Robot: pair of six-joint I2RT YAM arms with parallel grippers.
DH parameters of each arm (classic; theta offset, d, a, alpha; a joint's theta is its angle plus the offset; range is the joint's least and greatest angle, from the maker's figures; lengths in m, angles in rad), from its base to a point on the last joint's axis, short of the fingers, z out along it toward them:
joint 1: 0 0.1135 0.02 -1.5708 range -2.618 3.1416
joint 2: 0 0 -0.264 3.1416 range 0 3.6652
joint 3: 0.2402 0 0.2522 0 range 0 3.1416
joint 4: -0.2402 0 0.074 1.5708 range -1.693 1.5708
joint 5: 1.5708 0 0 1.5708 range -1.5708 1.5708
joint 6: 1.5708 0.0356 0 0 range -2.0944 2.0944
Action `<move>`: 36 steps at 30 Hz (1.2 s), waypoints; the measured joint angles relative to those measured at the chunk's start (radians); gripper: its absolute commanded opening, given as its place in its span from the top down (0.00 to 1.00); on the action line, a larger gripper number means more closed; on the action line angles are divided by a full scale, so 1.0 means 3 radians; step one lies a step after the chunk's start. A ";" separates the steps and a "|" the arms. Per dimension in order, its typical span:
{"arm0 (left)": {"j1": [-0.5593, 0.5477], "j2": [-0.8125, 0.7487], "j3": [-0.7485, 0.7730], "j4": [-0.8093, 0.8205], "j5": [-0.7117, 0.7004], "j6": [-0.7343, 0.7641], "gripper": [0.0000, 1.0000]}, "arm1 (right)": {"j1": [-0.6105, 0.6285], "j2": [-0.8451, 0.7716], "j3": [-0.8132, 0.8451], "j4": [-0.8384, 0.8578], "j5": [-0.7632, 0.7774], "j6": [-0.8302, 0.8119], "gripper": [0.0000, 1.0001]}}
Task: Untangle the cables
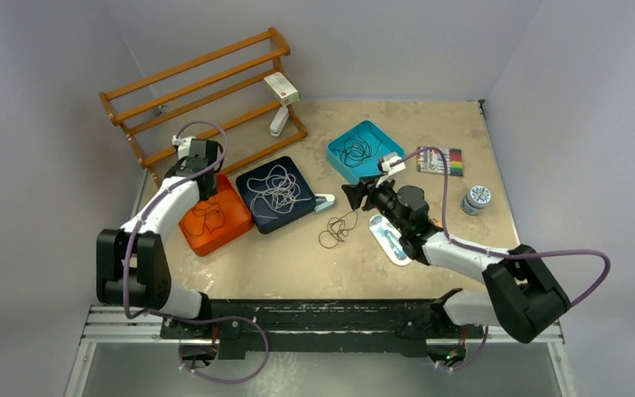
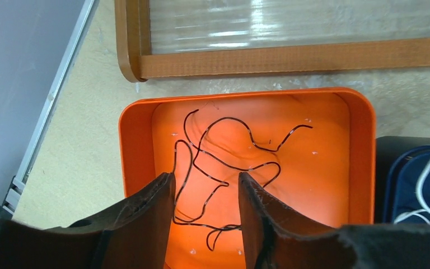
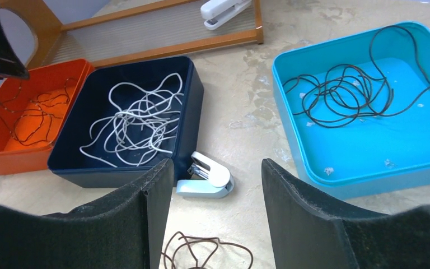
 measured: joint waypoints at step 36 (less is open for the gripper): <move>-0.0917 -0.0921 -0.0178 0.0537 0.0198 -0.0088 0.43 | -0.0081 0.0549 0.1047 -0.2823 -0.0013 0.0322 0.41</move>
